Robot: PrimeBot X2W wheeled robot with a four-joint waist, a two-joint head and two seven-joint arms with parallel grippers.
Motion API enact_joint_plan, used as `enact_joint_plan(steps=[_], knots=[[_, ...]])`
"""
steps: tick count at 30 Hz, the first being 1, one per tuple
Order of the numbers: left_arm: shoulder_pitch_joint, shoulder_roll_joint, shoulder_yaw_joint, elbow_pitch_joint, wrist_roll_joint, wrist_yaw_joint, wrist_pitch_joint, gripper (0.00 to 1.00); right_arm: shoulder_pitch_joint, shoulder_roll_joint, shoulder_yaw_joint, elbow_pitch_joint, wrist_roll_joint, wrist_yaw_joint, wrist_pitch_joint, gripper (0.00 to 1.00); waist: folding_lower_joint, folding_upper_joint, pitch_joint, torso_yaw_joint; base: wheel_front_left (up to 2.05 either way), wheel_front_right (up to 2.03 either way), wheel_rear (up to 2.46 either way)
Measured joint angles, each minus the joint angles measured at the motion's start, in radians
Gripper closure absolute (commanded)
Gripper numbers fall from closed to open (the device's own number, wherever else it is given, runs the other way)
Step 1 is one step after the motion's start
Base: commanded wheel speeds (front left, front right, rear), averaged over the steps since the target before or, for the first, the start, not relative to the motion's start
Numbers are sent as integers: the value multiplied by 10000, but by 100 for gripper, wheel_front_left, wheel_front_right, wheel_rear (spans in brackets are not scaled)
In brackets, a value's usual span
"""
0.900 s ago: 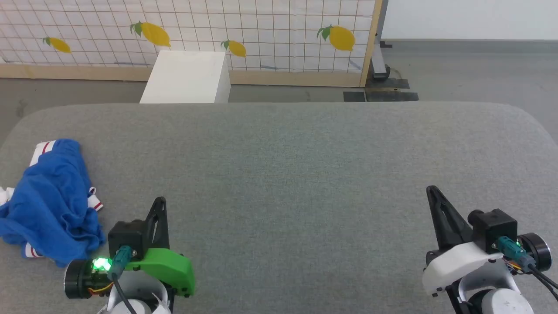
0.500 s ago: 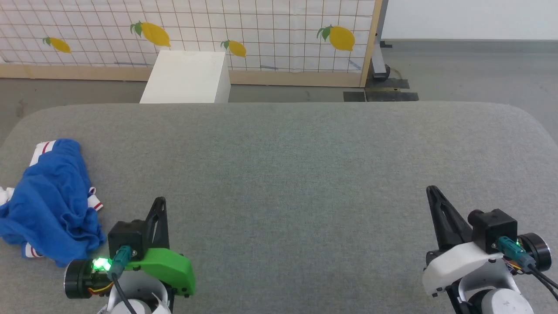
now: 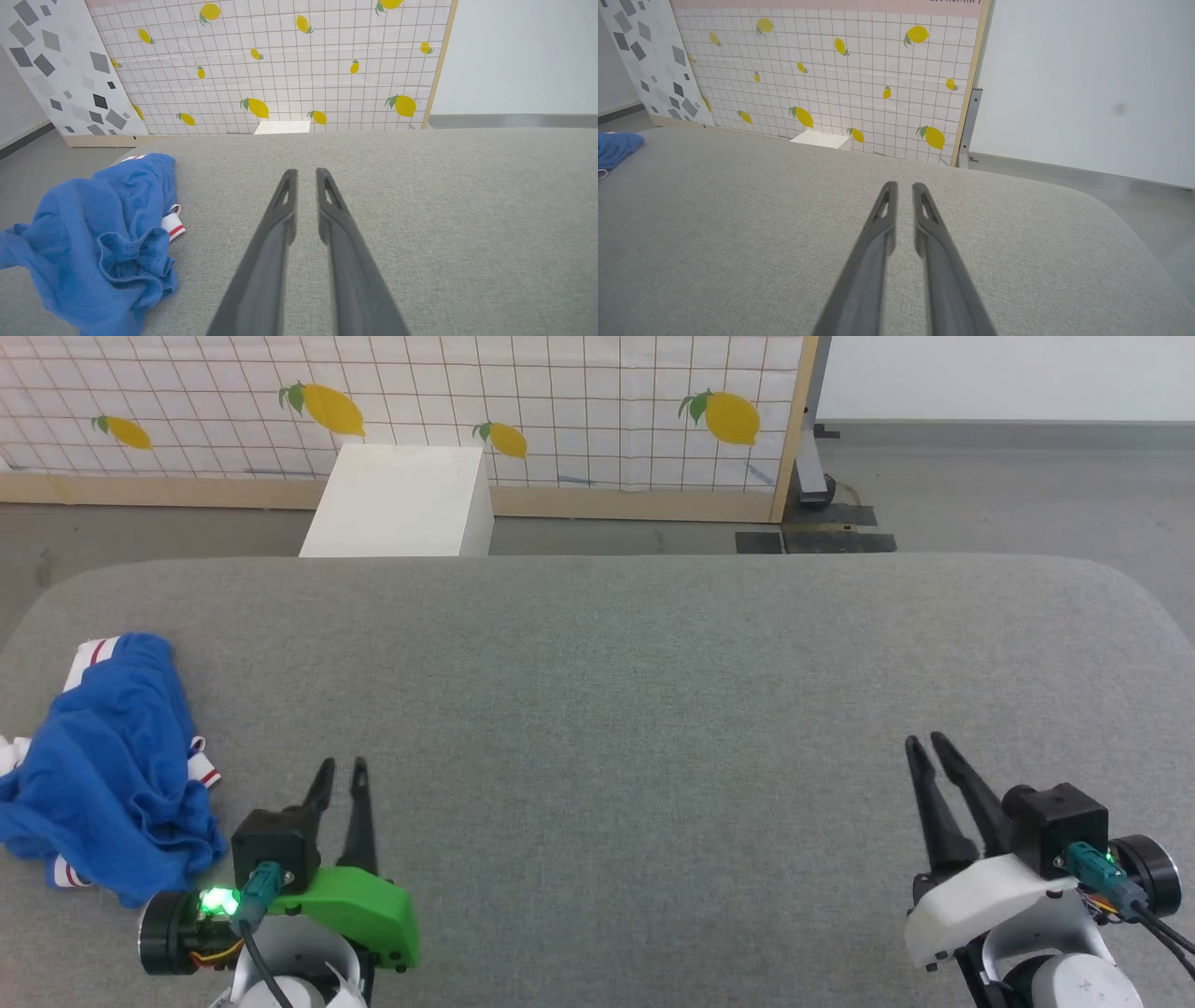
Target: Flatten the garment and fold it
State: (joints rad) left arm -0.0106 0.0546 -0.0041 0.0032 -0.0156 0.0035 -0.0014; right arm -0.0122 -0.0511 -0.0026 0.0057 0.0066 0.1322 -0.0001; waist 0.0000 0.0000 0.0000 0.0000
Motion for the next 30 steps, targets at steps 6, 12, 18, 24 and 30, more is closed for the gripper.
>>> enact_joint_plan(steps=[6, 12, 18, 24, 30], knots=[[0, 0, -50, 36, -38, 0, -17, 0, 0, 0, -13, 40, 40, 0, -15, 0, 0, 0, 1, -1, 0, 0, 0], [0, 0, -102, 138, -121, 2, -142, 0, 1, 0, -40, 167, 217, 0, -132, 0, 0, 0, 1, -1, 0, 0, 0], [0, 0, -140, 219, -209, 2, -267, 0, 1, 0, -63, 270, 393, 0, -268, 0, 0, 0, -1, 32, 0, 0, 0], [0, 0, -148, 284, -299, 4, -368, 0, 17, 0, -75, 341, 566, 0, -370, 0, 0, 0, -7, 133, 0, 0, 0], [1, 0, -138, 351, -374, 19, -529, 0, 99, 0, -82, 453, 685, 0, -497, 0, 0, 0, -21, 311, 0, 0, 0]])
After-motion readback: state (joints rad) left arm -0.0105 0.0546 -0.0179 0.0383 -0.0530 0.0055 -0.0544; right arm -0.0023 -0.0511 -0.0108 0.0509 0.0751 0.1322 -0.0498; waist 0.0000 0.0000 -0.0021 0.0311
